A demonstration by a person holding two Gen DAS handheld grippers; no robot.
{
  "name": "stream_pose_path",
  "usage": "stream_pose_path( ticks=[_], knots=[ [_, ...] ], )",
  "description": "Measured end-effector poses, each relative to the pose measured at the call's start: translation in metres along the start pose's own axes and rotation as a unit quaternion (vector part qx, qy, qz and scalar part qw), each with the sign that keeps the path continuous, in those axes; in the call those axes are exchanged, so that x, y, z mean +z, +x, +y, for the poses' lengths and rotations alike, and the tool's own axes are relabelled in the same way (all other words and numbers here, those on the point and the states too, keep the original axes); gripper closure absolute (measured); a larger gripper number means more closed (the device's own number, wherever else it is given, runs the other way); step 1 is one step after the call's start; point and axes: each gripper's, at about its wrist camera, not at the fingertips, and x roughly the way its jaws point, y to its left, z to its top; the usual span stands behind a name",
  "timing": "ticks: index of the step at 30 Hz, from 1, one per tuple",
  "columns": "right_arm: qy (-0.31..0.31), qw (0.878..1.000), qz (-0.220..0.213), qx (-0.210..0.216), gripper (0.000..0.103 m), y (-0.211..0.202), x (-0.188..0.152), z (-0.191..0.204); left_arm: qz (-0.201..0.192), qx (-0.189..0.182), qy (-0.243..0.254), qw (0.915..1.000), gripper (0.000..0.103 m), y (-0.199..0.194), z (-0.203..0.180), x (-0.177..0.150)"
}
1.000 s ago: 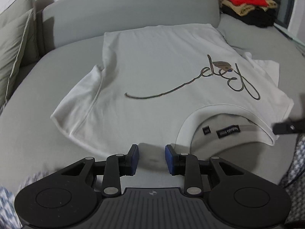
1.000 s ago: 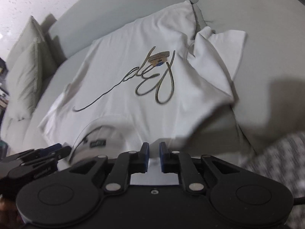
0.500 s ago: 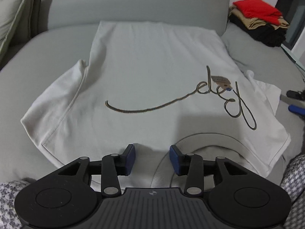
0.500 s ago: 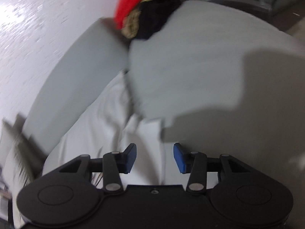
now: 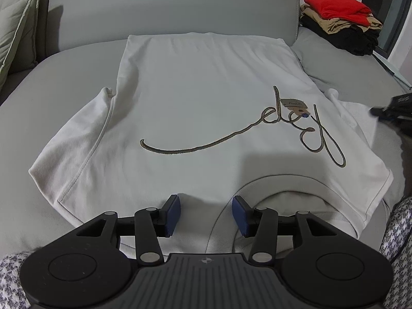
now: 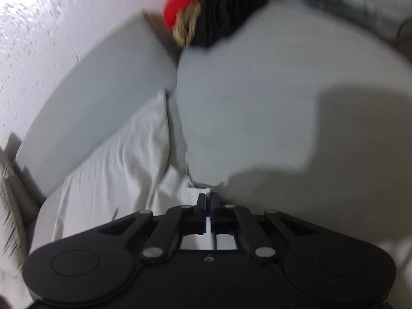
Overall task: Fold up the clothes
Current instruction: 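Open both grippers and release the flattened shirt, logo side up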
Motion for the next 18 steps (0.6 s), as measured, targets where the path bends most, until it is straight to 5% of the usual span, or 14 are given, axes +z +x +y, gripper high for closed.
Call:
stream_pose_path(
  ticks=[6,14,18],
  knots=[
    [-0.018,0.986,-0.142,-0.087,0.101,-0.064,-0.004,0.004,0.0,0.004,0.017,0.9999,0.057,-0.002,-0.008,-0.001],
    [-0.03,0.977,-0.091,-0.19,0.1,-0.032,-0.01,-0.01,0.0,0.016,0.056,0.9983,0.057,-0.004,-0.023,-0.003],
    [-0.033,0.98,-0.063,-0.187,0.083,-0.042,-0.002,0.003,-0.02,0.027,0.042,0.9986,0.057,-0.021,-0.015,-0.005]
  ],
)
